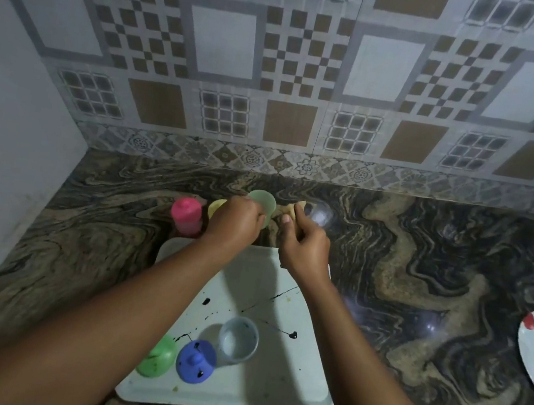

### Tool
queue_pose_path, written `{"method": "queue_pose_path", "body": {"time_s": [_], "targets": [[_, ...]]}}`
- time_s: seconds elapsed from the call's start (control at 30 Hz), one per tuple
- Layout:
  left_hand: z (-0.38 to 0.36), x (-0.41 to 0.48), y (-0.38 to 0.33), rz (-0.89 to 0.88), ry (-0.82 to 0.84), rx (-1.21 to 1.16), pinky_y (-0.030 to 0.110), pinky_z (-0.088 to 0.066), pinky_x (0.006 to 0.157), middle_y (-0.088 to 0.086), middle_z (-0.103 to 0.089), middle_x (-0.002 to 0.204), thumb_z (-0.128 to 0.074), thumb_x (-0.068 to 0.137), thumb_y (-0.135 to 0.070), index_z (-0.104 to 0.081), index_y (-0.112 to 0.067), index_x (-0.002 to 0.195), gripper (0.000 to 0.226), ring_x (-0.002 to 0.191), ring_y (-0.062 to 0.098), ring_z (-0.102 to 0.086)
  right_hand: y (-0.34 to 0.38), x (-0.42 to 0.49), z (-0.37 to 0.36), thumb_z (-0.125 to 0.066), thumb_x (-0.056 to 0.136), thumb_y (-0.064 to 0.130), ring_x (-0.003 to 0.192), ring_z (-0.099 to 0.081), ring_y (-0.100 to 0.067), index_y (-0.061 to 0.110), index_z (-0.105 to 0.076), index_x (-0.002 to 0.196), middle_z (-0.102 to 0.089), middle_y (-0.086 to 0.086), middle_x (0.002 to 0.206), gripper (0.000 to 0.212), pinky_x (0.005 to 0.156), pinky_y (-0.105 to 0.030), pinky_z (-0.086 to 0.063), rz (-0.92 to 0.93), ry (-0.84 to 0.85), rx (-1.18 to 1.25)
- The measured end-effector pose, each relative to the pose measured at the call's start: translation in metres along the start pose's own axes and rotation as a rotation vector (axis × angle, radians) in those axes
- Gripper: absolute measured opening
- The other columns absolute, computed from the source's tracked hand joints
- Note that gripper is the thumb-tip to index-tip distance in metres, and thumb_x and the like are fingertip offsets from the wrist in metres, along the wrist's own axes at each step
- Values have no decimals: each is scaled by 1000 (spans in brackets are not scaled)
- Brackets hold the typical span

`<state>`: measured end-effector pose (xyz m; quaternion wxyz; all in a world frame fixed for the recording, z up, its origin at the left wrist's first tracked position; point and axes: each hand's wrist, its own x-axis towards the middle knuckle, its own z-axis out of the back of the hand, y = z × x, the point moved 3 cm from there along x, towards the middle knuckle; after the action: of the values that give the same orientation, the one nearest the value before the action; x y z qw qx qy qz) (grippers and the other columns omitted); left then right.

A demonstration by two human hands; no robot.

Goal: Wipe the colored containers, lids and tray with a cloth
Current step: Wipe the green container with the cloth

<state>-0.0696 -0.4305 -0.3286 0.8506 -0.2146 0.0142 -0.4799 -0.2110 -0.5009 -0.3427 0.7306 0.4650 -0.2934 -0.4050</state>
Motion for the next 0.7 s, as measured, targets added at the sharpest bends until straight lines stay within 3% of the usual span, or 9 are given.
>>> {"method": "queue_pose_path", "body": {"time_s": [0.1,0.17,0.3,0.4,0.53,0.7], "targets": [[-16,10,7,48,84,67,34,-47,63,15,-71,89,-57,93,-28,-73,-12,96,23,84,34,-67,-8,9,-8,-60,100,33,54,-54,2,17,-57,143,-53,13,57,46,61,-18,-48,-13,-16,-32],[-26,13,13,68,127,79,31,-40,61,15,-71,89,-57,94,-28,-73,-11,97,24,84,34,-67,-14,15,-13,-61,100,30,50,-49,6,15,-57,143,-44,18,56,46,54,-10,-36,-14,-17,-35],[-41,15,22,98,171,87,30,-38,61,16,-71,88,-55,95,-26,-74,-10,95,25,84,35,-67,-27,22,-21,-61,100,31,61,-43,2,17,-56,144,-41,19,61,47,67,-19,-36,-40,-4,-43],[-45,15,24,109,191,105,31,-38,60,16,-71,87,-55,96,-25,-74,-10,95,25,83,35,-67,-33,25,-24,-61,100,29,63,-45,2,17,-57,143,-44,20,62,46,64,-20,-36,-35,-11,-41],[-47,16,22,90,194,133,31,-39,59,14,-71,89,-55,94,-28,-73,-11,96,24,84,34,-67,-36,26,-26,-62,99,27,58,-47,4,15,-57,142,-43,20,60,45,55,-5,-35,-18,-16,-41],[-41,10,16,20,138,177,37,-52,72,11,-66,113,-58,91,-30,-68,-16,114,29,100,32,-66,-37,26,-27,-63,98,27,62,-47,3,15,-58,142,-47,19,69,45,59,-6,-36,-21,-18,-26]]}}
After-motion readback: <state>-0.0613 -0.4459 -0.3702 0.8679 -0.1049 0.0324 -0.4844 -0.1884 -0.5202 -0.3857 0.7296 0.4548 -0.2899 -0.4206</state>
